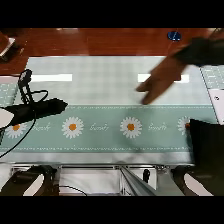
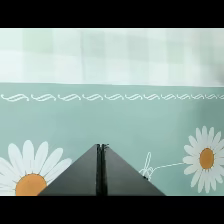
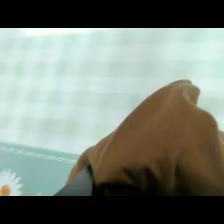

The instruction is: Fold the shirts.

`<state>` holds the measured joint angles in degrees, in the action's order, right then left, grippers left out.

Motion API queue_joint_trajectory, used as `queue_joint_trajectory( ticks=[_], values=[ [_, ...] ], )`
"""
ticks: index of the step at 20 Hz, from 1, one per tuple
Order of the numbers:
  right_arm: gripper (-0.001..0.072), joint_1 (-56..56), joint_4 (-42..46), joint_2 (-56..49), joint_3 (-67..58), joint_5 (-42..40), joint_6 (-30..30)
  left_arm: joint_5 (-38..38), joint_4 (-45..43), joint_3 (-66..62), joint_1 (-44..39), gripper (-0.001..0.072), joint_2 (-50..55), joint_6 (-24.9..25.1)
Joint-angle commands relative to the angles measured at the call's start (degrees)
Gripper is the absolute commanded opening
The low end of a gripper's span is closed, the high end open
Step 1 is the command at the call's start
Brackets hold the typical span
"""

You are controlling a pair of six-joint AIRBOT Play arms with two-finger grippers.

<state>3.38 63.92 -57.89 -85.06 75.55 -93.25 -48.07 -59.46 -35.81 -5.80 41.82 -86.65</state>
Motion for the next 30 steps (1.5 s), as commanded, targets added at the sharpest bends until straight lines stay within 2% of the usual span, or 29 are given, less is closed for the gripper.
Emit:
queue_joint_trajectory(
  ticks=[1,5,8,11,17,20,21,22,23,25,27,29,30],
  values=[
    [0.002,16.7,3.1,5.3,-0.9,10.6,-3.9,1.4,2.1,0.0,0.0,0.0024,0.4,0.0],
    [0.0021,32.9,2.0,7.1,-0.9,23.2,-4.8,3.9,2.1,0.0,0.0,0.0023,0.4,0.0],
    [0.002,40.7,4.9,9.2,-0.9,30.6,-4.4,5.8,2.1,0.0,0.0,0.0024,0.4,0.0],
    [0.0021,45.2,11.9,12.7,-0.9,30.8,-4.2,7.6,2.2,0.0,0.0,0.0024,0.4,0.0],
    [0.0021,46.6,38.9,17.4,3.5,30.8,-3.1,8.9,2.1,0.0,-1.8,0.0024,0.4,0.0],
    [0.0021,46.6,43.0,20.7,11.8,30.8,-3.3,12.0,2.1,0.0,-4.8,0.0024,1.2,0.0],
    [0.0036,46.6,43.0,21.4,14.8,30.8,-3.4,12.3,2.1,0.0,-5.6,0.0023,1.6,0.0],
    [0.016,46.6,43.0,21.8,17.7,30.8,-3.6,12.4,2.1,0.0,-6.5,0.0024,2.1,0.0],
    [0.0398,46.6,42.7,21.8,20.5,30.8,-4.0,12.6,2.1,0.0,-7.0,0.0024,2.6,0.0],
    [0.0415,46.5,42.6,20.9,23.1,30.6,-4.0,13.3,2.0,-0.1,-7.0,0.0024,3.6,0.2],
    [0.0414,46.5,42.8,18.0,21.8,29.8,-4.0,13.3,2.1,-1.3,-4.8,0.0023,3.7,6.5],
    [0.0407,46.5,38.1,13.3,17.3,28.6,-3.8,11.5,2.1,-5.2,-0.3,0.0024,3.7,7.8],
    [0.0386,46.5,32.4,10.3,13.9,27.9,-3.8,11.1,2.1,-8.0,2.3,0.0024,3.7,7.8]
  ],
)
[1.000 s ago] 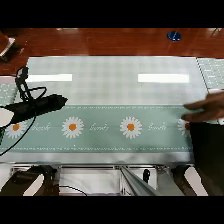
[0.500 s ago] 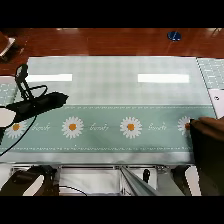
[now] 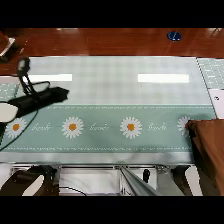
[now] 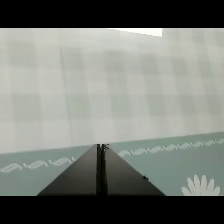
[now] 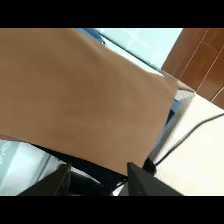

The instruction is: Fold the shirts.

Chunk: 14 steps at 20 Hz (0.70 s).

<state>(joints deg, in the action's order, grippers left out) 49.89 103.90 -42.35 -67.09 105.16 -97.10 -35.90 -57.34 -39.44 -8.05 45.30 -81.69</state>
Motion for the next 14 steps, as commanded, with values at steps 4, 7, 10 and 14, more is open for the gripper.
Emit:
queue_joint_trajectory(
  ticks=[4,7,10,14],
  values=[
    [0.0021,-6.4,-44.7,-14.7,-14.6,-14.6,0.2,-1.6,0.1,-19.1,9.8,0.0023,2.4,2.8],
    [0.0021,-24.6,-51.6,-18.0,-15.4,-33.2,1.9,-9.2,3.8,-32.1,7.3,0.0023,8.3,2.9],
    [0.0021,-47.5,-34.0,-24.4,-15.2,-37.7,4.3,-16.8,2.0,-34.9,1.6,0.0023,13.6,6.1],
    [0.002,-65.2,-9.6,-34.3,-10.3,-37.4,-4.9,-21.9,-13.2,-29.3,-1.4,0.0023,20.6,-0.4]
  ],
)
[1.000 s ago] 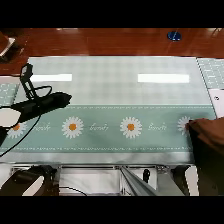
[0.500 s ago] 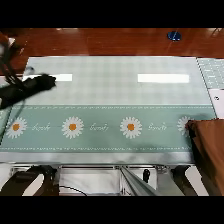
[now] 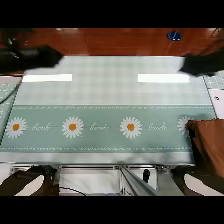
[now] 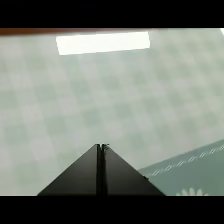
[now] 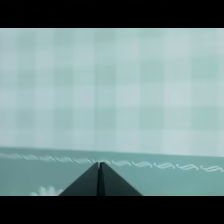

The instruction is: Fold the shirts.

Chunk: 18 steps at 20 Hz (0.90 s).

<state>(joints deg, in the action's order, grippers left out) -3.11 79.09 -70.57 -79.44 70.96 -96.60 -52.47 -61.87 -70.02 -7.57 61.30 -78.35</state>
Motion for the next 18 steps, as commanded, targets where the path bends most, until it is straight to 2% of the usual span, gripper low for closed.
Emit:
queue_joint_trajectory(
  ticks=[1,3,7,18],
  values=[
    [0.002,-13.0,15.3,-7.8,2.0,-3.3,-5.6,-7.3,-10.1,1.4,-1.4,0.0023,5.9,-4.5],
    [0.002,-12.9,15.4,-8.9,2.0,-3.7,-5.6,-9.2,-10.4,1.4,-0.6,0.0023,7.5,-4.5],
    [0.002,-12.2,16.2,-8.9,2.0,-1.5,-5.3,-9.1,-10.2,1.4,-0.7,0.0024,8.1,-4.5],
    [0.002,-12.2,16.2,-8.9,2.0,-2.0,-5.3,-9.1,-10.2,1.4,-0.7,0.0024,8.1,-4.5]
  ],
)
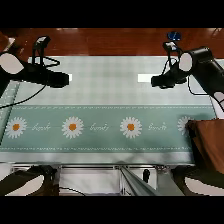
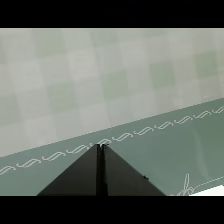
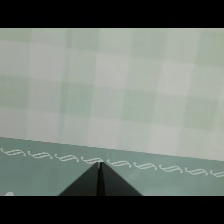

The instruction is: Fold the shirts.

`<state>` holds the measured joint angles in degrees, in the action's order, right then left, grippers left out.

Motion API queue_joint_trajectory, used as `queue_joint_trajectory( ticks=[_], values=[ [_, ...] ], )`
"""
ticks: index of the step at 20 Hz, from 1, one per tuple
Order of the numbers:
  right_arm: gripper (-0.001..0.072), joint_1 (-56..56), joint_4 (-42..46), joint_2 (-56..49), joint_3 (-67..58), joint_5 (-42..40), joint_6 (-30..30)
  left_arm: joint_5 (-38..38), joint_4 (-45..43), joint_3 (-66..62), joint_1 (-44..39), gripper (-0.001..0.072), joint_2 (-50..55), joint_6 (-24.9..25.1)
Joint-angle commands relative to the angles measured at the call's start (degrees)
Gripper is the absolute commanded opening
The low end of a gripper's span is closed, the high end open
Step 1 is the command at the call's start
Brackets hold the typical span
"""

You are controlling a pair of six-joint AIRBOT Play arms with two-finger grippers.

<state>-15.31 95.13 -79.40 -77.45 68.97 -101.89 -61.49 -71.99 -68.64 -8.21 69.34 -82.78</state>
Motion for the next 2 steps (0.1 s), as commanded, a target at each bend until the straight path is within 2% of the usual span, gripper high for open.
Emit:
queue_joint_trajectory(
  ticks=[1,2],
  values=[
    [0.002,0.0,0.1,0.0,0.0,0.0,0.0,-0.1,0.0,0.0,0.0,0.0024,0.0,0.0],
    [0.002,0.0,0.1,0.0,0.0,0.0,0.0,-0.1,0.0,0.0,0.0,0.0024,0.0,0.0]
  ],
)
